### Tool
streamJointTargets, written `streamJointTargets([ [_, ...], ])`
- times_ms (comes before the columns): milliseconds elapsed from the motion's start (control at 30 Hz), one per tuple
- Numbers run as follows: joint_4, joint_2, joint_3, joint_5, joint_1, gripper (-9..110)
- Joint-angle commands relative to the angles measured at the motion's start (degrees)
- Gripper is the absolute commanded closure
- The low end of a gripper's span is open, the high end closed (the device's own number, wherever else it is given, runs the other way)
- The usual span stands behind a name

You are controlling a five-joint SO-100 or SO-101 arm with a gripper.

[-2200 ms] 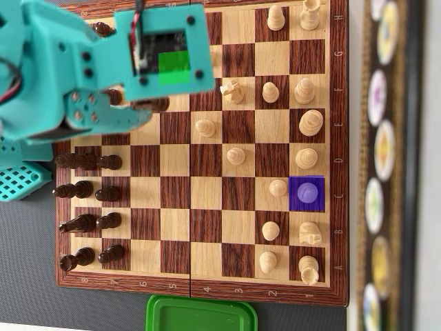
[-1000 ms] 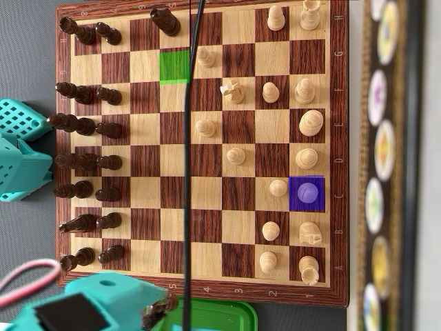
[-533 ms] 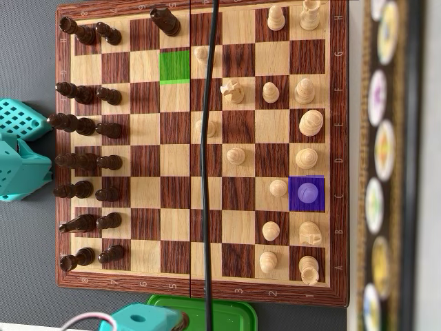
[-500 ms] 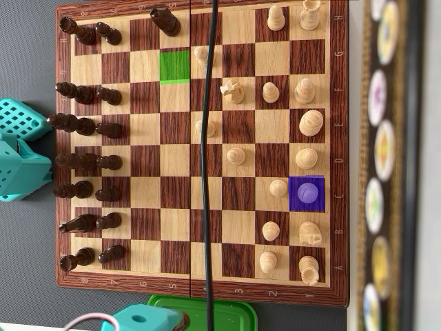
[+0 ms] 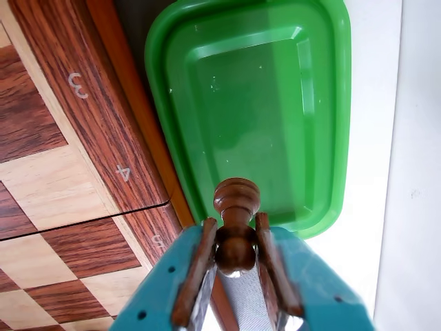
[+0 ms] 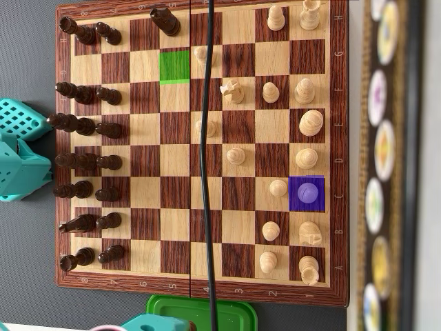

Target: Play chess

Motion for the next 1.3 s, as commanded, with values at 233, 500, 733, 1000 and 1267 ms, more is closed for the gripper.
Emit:
streamJointTargets([
  [233, -0.3, 1.1, -2.3, -0.6, 0.0, 89],
  [500, -0.3, 1.1, -2.5, -0.7, -0.5, 90],
  [733, -0.2, 4.0, -1.9, -0.7, -1.1, 90],
  [1000, -0.9, 14.0, 4.5, 1.1, -2.9, 94],
  [1267, -1.0, 24.3, 13.6, 5.9, -9.8, 95],
])
